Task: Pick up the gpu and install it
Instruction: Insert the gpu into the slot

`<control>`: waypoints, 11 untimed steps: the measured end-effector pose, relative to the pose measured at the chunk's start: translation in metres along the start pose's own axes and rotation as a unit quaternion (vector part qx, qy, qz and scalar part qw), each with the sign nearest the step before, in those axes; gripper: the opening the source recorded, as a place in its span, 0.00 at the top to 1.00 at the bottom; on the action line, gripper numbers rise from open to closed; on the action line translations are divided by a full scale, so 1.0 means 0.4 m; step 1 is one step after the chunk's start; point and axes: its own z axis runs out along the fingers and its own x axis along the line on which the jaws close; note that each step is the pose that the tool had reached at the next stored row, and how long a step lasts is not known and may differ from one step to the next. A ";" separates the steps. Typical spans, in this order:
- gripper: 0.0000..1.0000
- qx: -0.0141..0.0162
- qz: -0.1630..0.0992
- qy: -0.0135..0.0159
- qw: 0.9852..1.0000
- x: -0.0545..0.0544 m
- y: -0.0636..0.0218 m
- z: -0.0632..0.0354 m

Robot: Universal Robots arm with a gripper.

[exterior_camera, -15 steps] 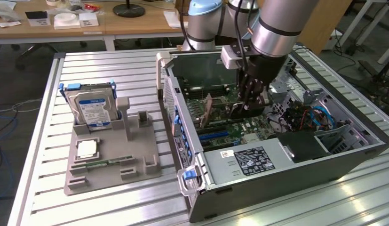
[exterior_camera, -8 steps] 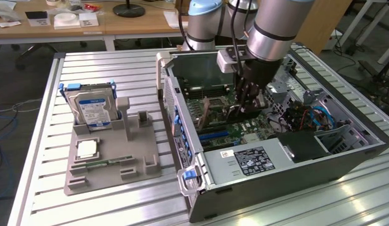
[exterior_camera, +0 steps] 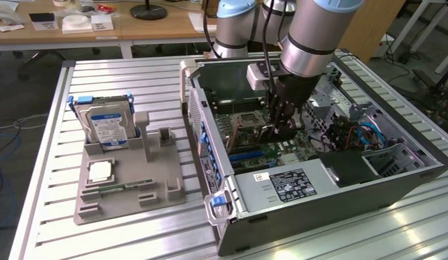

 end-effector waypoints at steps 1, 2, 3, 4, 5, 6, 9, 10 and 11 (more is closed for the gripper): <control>0.73 0.000 0.000 0.000 1.000 0.000 0.000 0.000; 0.73 0.000 0.000 0.000 1.000 0.000 0.003 0.001; 0.73 0.000 0.000 0.000 1.000 0.000 0.007 0.002; 0.73 0.000 0.000 -0.001 1.000 0.000 0.010 0.003; 0.73 0.000 0.000 -0.001 1.000 0.001 0.011 0.005; 0.73 0.000 0.000 -0.001 1.000 0.001 0.012 0.008; 0.73 0.000 0.000 -0.001 1.000 0.002 0.013 0.021; 0.73 0.000 0.000 -0.001 1.000 0.002 0.013 0.025; 0.73 0.000 0.000 -0.001 1.000 0.002 0.013 0.026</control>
